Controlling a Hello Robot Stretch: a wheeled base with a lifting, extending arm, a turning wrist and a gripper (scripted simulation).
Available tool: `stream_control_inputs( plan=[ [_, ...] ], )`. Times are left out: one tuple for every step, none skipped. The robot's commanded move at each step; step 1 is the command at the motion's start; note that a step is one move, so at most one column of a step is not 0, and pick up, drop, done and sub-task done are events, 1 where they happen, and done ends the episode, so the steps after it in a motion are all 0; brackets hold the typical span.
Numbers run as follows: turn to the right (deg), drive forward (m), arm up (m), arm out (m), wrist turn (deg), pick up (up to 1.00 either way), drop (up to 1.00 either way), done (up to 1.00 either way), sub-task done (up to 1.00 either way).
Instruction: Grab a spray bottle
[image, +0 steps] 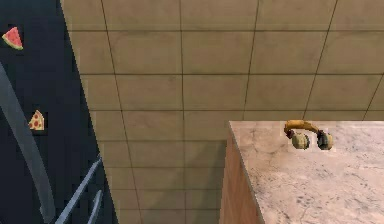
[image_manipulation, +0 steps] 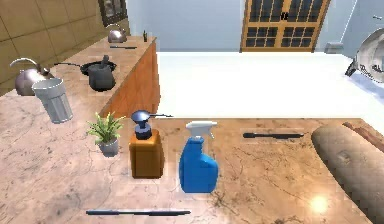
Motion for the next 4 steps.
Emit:
stream_control_inputs(
  plan=[
    [0.0, 0.00, 0.50, 0.00, 0.0, 0.00, 0.00, 0.00, 0.00],
    [0.0, 0.00, 0.38, 0.00, 0.0, 0.00, 0.00, 0.00, 0.00],
    [0.0, 0.00, 0.00, 0.08, 0.0, 0.00, 0.00, 0.00, 0.00],
    [0.0, 0.00, 0.00, 0.00, 45.0, 0.00, 0.00, 0.00, 0.00]
  ],
)
